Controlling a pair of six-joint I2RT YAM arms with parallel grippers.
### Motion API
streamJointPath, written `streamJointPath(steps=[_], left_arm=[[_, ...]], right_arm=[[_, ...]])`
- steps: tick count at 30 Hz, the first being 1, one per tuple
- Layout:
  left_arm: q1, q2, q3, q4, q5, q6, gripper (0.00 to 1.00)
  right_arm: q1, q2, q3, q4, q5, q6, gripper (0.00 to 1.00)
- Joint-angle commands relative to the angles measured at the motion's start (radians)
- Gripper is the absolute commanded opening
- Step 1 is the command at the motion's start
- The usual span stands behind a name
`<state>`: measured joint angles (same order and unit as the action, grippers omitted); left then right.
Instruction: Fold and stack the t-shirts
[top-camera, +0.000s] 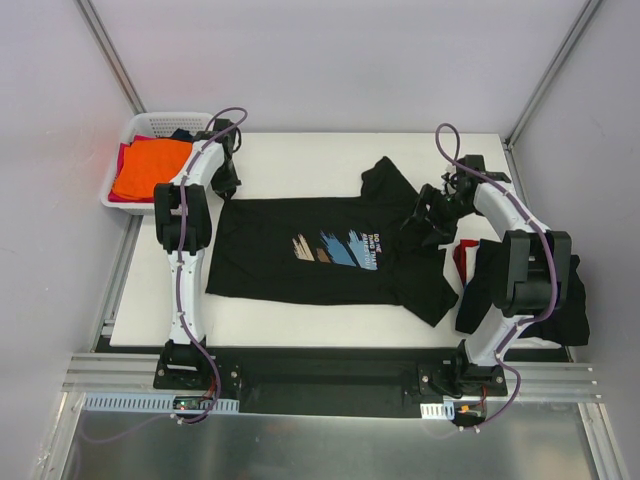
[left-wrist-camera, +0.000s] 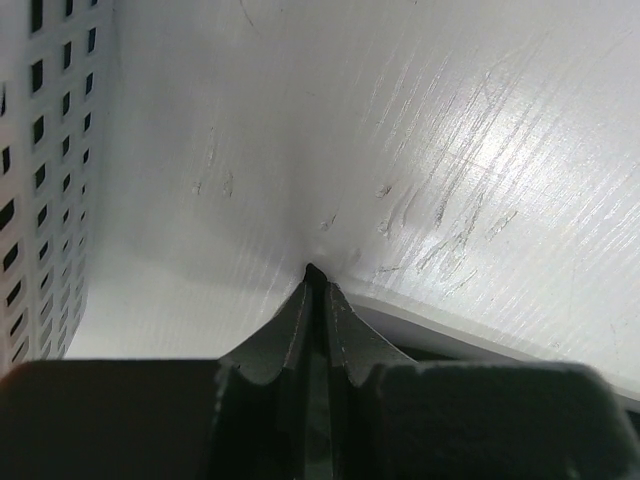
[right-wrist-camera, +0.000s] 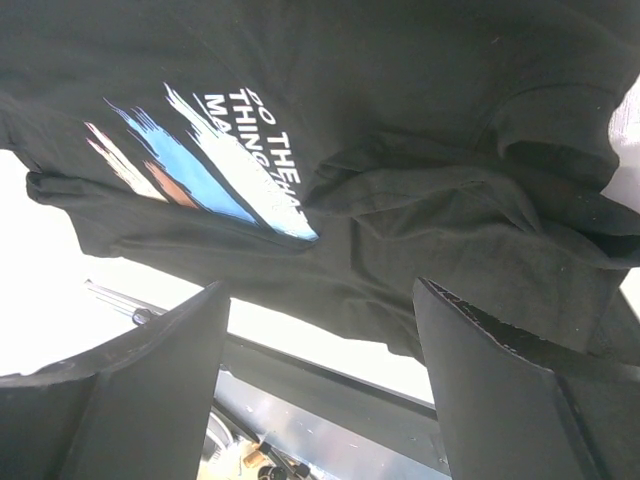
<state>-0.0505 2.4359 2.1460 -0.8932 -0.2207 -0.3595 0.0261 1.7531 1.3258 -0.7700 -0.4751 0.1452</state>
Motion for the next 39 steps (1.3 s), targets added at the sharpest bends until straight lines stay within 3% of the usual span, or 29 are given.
streamJointPath(steps=[1, 4, 11, 21, 25, 26, 27, 32, 39], left_arm=[[0.017, -0.038, -0.029, -0.029, -0.032, -0.01, 0.06], [0.014, -0.064, -0.046, -0.03, -0.019, -0.024, 0.08], [-0.011, -0.13, -0.081, -0.029, -0.002, -0.039, 0.06], [-0.049, -0.13, -0.081, -0.033, 0.009, -0.018, 0.13], [-0.058, -0.121, -0.081, -0.033, 0.003, -0.016, 0.09], [-0.06, -0.115, -0.078, -0.032, 0.003, -0.015, 0.09], [-0.063, -0.113, -0.077, -0.033, 0.001, -0.012, 0.09], [-0.069, -0.109, -0.077, -0.033, -0.014, 0.001, 0.15], [-0.077, -0.127, -0.09, -0.035, -0.017, 0.004, 0.18]], right_arm=[[0.009, -0.017, 0.016, -0.012, 0.029, -0.012, 0.77], [0.006, 0.026, 0.067, -0.026, 0.052, -0.03, 0.77], [-0.025, 0.186, 0.336, -0.043, 0.018, -0.033, 0.56], [-0.058, 0.46, 0.629, 0.023, -0.014, 0.034, 0.56], [-0.072, 0.595, 0.785, 0.057, -0.068, 0.056, 0.35], [-0.075, 0.614, 0.803, 0.069, -0.079, 0.066, 0.35], [-0.078, 0.632, 0.819, 0.087, -0.089, 0.077, 0.35], [-0.1, 0.69, 0.829, 0.25, -0.157, 0.148, 0.55], [-0.112, 0.709, 0.765, 0.405, -0.186, 0.215, 0.56]])
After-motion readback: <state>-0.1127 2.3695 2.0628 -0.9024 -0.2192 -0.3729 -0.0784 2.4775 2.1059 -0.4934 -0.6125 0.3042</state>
